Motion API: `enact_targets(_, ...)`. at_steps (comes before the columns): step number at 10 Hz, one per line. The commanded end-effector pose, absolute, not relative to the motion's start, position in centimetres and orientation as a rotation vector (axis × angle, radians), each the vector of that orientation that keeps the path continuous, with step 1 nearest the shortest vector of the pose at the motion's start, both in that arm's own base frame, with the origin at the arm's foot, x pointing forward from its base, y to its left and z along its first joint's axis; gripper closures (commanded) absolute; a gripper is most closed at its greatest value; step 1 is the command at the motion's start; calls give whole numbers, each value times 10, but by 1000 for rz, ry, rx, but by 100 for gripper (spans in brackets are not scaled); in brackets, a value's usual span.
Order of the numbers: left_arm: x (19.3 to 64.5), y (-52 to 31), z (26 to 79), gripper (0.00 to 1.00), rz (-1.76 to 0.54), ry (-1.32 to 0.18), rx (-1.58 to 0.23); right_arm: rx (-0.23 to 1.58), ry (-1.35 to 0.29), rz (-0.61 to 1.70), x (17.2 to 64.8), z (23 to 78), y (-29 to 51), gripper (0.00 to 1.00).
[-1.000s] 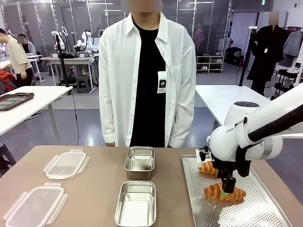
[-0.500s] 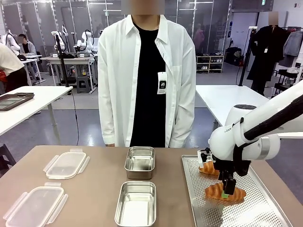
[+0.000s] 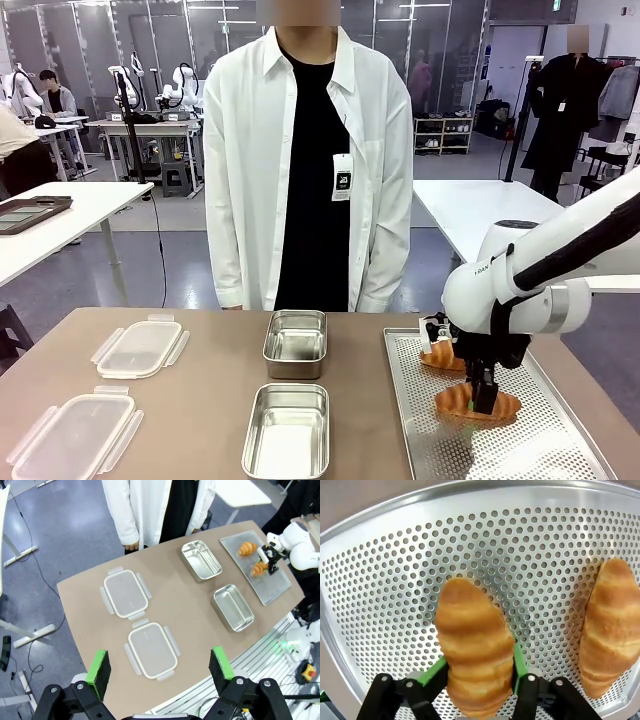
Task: Place the bread into the airtight container.
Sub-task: Pick up a Butter Roll and place it into an empty Airtight Container.
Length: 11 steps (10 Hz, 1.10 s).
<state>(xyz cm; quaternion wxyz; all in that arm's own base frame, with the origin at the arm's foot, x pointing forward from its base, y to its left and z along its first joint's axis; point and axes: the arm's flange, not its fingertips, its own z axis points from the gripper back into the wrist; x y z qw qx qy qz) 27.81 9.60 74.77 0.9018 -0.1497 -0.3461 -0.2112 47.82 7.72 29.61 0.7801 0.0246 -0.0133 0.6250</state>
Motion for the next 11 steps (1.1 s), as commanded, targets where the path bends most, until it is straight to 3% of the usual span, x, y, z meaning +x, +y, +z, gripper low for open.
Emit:
enact_targets(1, 278, 96, 750, 0, -450, -719, -314, 91, -32, 1361, 474, 315, 80, 72)
enact_targets(4, 278, 96, 750, 0, -450, -719, -314, 120, -10, 1308, 461, 387, 91, 71)
enact_targets(8, 278, 96, 750, 0, -450, -719, -314, -52, 19, 1068, 428, 480, 141, 71)
enact_targets(11, 278, 96, 750, 0, -450, -719, -314, -62, -182, 775, 408, 501, 223, 71)
